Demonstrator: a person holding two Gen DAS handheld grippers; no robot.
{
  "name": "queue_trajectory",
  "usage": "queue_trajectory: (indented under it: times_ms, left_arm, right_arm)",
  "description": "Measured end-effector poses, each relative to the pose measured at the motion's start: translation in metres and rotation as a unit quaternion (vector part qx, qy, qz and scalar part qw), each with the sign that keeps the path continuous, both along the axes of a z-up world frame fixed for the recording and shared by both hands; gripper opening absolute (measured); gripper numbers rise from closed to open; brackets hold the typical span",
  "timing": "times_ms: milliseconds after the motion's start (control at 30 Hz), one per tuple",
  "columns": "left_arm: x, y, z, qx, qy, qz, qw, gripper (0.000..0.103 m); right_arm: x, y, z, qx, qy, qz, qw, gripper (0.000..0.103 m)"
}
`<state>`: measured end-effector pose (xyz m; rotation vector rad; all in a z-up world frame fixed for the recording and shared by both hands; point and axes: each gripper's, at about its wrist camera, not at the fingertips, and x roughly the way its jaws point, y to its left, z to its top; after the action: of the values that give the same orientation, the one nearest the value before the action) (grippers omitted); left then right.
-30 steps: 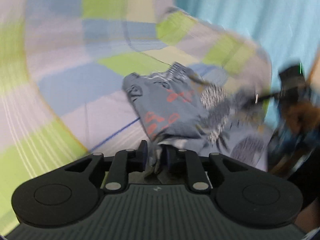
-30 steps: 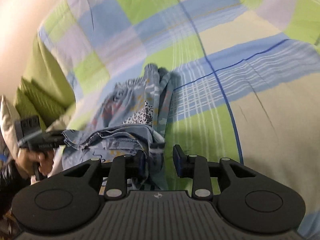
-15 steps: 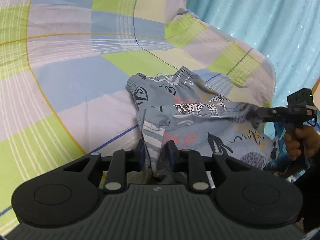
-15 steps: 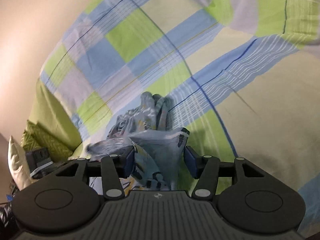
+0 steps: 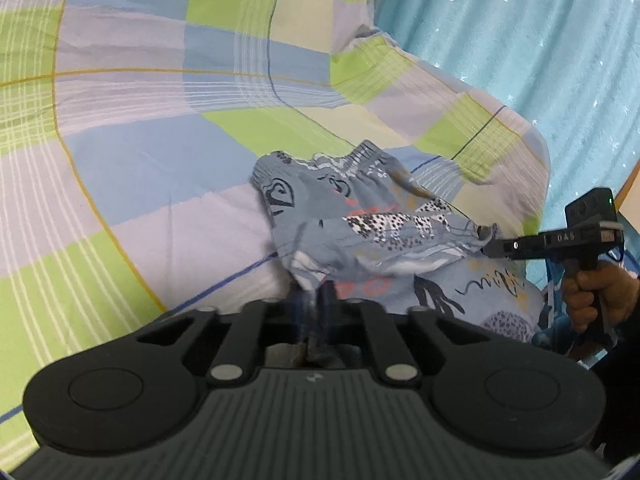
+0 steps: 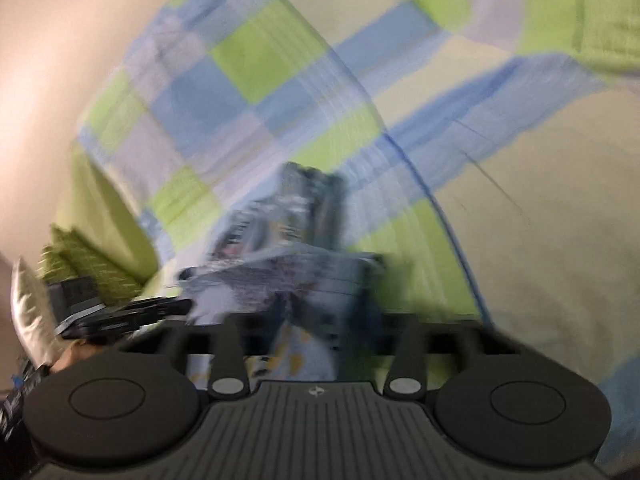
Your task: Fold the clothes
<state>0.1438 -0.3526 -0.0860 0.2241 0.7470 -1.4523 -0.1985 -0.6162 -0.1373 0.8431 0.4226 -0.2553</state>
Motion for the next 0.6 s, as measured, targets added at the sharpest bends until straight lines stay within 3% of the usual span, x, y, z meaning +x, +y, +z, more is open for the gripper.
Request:
queue_trajectory:
  times_ms: [67,200,400,500,600]
  left_arm:
    - [-0.006,0.006,0.004,-0.009,-0.017,-0.001,0.9998,0.001]
    - [-0.012,0.021,0.018,-0.044,-0.032,0.0,0.9985,0.001]
    - [0.017,0.019,0.035,-0.082,0.005,0.042,0.9957,0.001]
    - [0.03,0.003,0.031,-0.062,0.011,0.062,0.9961,0.001]
    - [0.043,-0.013,0.015,-0.032,0.024,0.078,0.9962,0.001]
  right_arm:
    - [-0.002,-0.001,-0.002,0.01,0.001,-0.003,1.0,0.003]
    - [-0.012,0.006,0.014,-0.014,-0.034,-0.012,0.999,0.002]
    - [-0.001,0.007,0.039,-0.058,-0.08,-0.021,0.995,0.002]
    - [0.016,-0.002,0.047,-0.072,-0.099,-0.034,0.992,0.002]
    - [0.044,-0.017,0.047,-0.083,-0.085,-0.052,0.992,0.002]
